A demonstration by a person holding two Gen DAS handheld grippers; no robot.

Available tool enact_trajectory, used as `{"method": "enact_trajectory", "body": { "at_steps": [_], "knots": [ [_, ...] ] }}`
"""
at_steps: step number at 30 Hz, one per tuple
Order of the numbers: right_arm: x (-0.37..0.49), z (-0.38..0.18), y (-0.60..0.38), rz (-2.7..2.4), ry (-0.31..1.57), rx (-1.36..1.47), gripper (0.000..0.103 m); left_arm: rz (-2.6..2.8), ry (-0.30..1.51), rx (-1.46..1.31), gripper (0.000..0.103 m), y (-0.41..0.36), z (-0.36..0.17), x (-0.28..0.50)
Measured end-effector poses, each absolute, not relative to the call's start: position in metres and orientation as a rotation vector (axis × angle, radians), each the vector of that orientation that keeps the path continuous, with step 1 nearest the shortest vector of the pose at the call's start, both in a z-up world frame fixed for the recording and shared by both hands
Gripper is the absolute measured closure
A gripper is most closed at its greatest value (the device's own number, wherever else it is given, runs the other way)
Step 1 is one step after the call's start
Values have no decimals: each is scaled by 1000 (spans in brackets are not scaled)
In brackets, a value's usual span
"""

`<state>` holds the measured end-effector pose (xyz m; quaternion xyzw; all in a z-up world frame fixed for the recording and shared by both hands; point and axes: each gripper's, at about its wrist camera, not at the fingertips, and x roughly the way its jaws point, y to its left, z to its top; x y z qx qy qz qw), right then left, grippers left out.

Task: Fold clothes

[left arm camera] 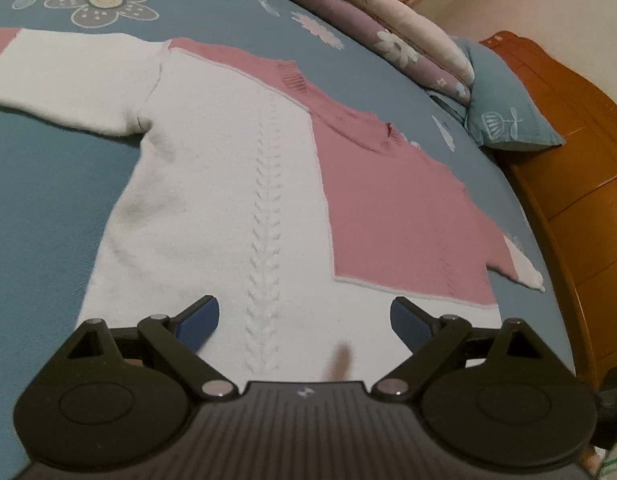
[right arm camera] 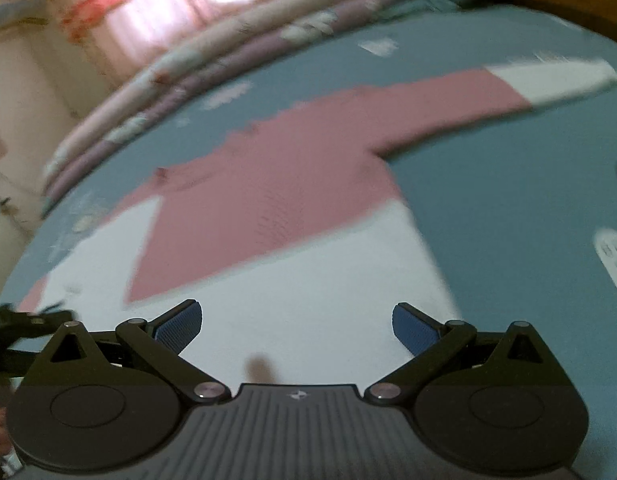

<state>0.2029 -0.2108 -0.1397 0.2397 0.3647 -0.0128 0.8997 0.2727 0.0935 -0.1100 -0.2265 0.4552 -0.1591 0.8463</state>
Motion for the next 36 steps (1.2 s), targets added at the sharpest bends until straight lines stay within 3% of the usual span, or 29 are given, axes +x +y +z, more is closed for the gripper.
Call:
{"method": "enact_trajectory", "body": {
  "at_steps": [12,21,29,36],
  "knots": [
    [150,-91,-189,142,692,587,0,-280,999,-538,10,117,-108,277],
    [173,-133,-146,294,869,639,0,-295,1015,-486,10,106,-108,277],
    [133,-138,-205,245,820,780,0,-309,1013,-536,8,111,-115,278],
    [124,-130,-203,174,856,705,0,-313,1001,-467,5,101,-113,275]
  ]
}}
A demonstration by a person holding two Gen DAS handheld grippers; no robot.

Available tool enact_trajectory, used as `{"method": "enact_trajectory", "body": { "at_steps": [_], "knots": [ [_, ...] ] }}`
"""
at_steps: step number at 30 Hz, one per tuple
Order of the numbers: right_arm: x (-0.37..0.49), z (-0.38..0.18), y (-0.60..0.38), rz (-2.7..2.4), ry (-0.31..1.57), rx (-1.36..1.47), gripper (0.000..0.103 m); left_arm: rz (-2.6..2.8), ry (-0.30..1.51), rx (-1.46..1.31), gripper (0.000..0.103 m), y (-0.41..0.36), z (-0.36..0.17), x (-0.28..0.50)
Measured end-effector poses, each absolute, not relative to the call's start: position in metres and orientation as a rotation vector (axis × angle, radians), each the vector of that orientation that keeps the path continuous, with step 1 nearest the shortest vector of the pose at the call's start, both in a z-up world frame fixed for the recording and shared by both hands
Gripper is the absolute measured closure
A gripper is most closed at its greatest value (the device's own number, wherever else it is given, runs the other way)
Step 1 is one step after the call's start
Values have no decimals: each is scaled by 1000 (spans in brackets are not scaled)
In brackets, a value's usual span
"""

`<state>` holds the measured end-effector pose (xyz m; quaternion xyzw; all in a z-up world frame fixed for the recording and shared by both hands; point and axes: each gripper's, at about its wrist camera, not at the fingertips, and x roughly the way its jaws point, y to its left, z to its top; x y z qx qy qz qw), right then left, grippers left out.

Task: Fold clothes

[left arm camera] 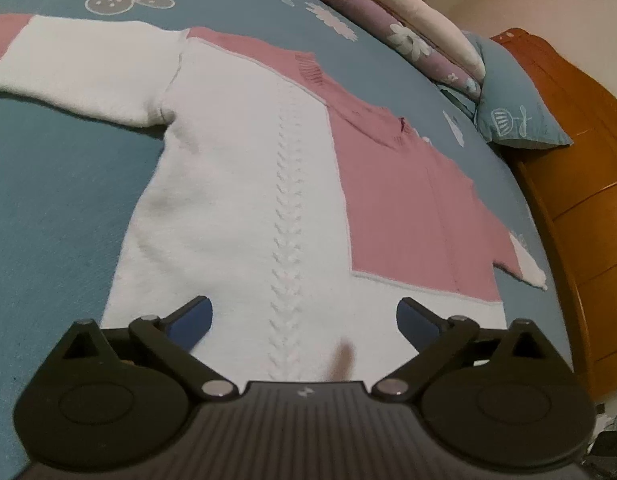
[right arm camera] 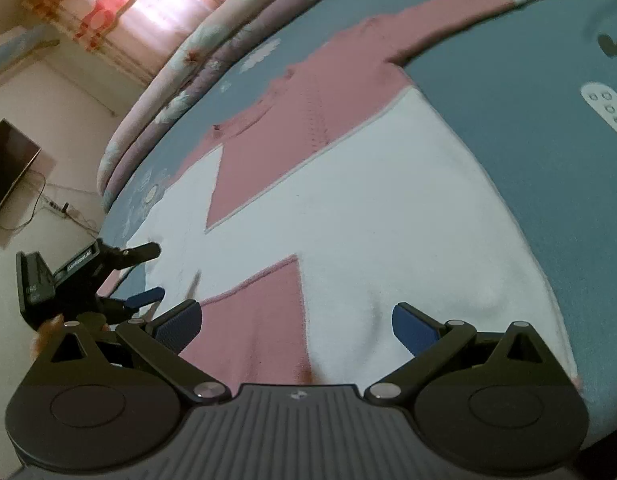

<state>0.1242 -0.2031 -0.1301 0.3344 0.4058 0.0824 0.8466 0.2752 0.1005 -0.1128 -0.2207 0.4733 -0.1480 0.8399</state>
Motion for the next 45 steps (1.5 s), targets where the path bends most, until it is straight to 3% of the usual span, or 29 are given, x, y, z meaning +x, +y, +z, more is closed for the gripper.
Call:
{"method": "enact_trajectory", "body": {
  "at_steps": [8,15,20,29,35,41,45],
  "knots": [
    [105,-124,-211,105,886,709,0,-314,1001,-468,5,101,-111,274],
    [144,-109,-161,321,859,658,0,-313,1006,-469,5,102,-110,274],
    [170,-118,-108,464,900,570,0,-314,1009,-466,5,103,-105,274],
    [140,-141,-113,479,998,621,0,-293,1002,-464,5,110,-100,272],
    [138,-125,-104,459,943,514,0,-319,1000,-431,5,108,-95,268],
    [141,-137,-94,457,1026,465,0,-412,1035,-403,5,111,-85,267],
    [148,-125,-75,444,944,309,0,-484,1021,-319,5,109,-74,258]
  ]
}}
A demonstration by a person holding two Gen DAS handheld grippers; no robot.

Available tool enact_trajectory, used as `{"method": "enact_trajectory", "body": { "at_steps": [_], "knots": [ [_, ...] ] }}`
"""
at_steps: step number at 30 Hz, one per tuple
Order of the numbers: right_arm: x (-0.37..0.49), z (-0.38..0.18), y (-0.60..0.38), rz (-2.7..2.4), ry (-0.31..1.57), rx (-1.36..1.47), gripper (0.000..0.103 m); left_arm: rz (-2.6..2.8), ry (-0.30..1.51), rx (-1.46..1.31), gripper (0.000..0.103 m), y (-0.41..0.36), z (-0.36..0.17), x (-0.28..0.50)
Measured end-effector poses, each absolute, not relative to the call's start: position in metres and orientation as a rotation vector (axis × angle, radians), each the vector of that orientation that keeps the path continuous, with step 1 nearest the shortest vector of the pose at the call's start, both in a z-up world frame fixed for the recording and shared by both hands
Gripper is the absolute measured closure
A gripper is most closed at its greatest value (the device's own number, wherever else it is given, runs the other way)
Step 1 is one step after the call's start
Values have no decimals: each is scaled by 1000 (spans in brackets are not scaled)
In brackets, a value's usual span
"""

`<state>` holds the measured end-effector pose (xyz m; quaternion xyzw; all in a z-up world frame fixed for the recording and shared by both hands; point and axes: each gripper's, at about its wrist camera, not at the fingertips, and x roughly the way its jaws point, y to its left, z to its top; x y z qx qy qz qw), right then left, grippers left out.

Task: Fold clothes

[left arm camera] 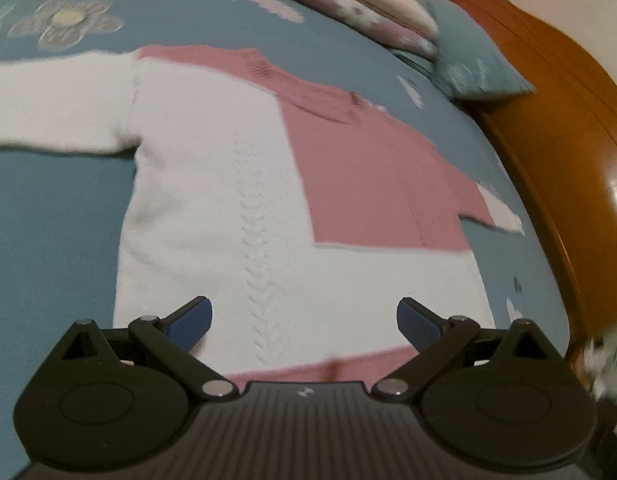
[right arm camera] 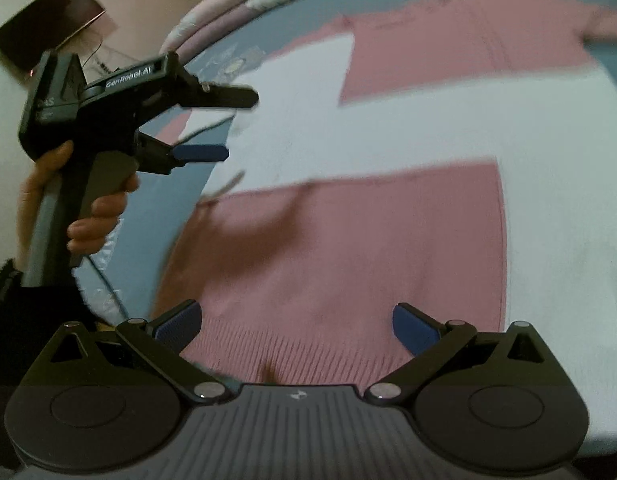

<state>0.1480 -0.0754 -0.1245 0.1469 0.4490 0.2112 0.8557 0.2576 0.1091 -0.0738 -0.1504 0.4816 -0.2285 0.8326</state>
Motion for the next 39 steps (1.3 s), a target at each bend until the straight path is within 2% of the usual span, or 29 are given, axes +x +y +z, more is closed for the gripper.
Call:
{"method": "enact_trajectory", "body": {
  "at_steps": [4,8,20,24,33,39],
  "knots": [
    [171,-119,-36,333,806,-12,0,-446,1013,-297,5,118,-72,254],
    [188,-142,-10,182,749,-290,0,-373,1028,-298,5,127,-76,259],
    [151,-146,-23,294,885,-219,0,-383,1026,-302,5,124,-77,261],
    [164,-136,-9,318,819,-212,0,-384,1025,-294,5,124,-77,260],
    [158,-159,7,391,881,-226,0,-382,1031,-318,5,127,-79,261],
    [180,-151,28,419,810,-221,0,-396,1036,-314,5,124,-81,261]
  ]
}}
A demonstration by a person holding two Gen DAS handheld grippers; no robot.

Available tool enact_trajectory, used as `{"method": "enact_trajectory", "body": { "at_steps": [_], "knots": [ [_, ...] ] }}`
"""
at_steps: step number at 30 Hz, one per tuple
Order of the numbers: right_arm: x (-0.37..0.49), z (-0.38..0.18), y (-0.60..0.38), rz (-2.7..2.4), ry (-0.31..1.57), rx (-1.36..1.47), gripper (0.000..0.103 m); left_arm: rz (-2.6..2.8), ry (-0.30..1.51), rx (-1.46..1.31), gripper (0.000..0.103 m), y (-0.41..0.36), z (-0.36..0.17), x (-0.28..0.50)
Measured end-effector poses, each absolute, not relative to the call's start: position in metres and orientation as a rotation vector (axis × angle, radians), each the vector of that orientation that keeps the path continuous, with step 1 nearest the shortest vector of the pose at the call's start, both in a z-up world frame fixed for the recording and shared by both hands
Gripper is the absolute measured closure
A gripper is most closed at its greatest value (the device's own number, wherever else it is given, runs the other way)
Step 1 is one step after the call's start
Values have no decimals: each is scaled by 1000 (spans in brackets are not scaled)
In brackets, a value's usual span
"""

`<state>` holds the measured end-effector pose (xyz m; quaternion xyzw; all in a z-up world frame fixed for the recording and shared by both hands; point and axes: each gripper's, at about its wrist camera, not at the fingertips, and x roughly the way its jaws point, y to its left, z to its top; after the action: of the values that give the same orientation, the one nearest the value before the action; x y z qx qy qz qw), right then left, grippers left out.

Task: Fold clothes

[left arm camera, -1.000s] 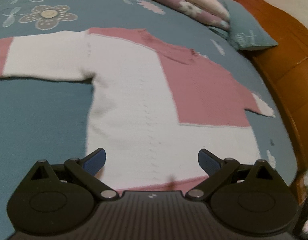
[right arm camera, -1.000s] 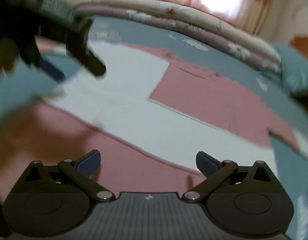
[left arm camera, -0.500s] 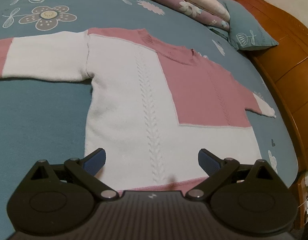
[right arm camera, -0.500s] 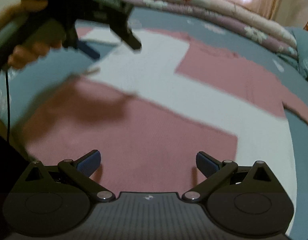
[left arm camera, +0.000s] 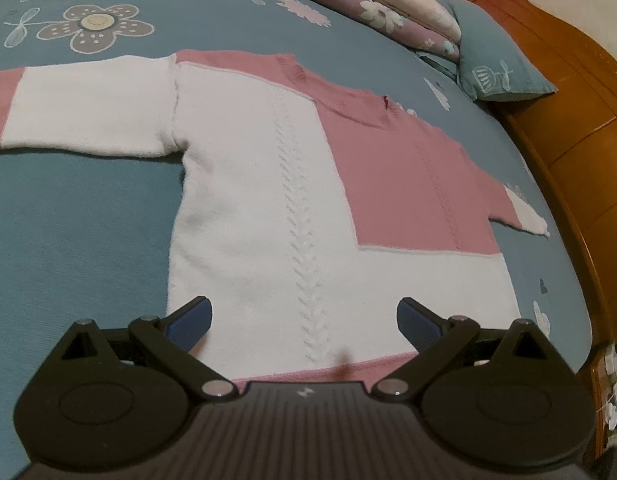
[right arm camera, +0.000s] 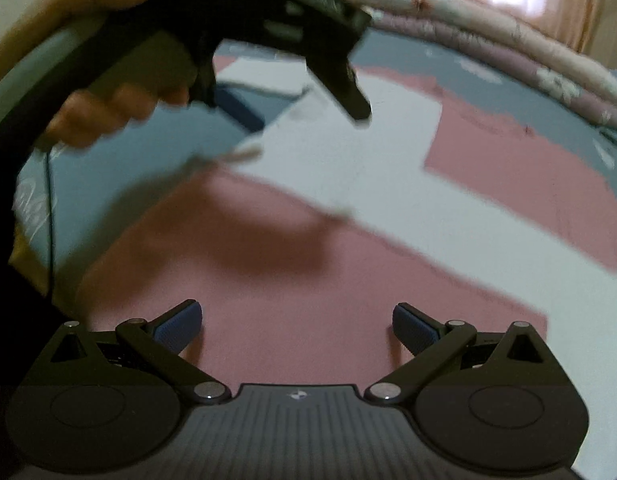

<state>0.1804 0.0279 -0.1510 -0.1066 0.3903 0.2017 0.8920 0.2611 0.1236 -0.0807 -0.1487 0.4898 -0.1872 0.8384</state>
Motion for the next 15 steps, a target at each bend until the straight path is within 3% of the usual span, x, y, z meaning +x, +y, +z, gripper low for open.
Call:
{"method": "enact_trajectory", "body": {
  "at_steps": [15],
  "knots": [
    [141,-158,33,425,831,-181,0,-406,1075,-283,5,108,-91,263]
  ]
}}
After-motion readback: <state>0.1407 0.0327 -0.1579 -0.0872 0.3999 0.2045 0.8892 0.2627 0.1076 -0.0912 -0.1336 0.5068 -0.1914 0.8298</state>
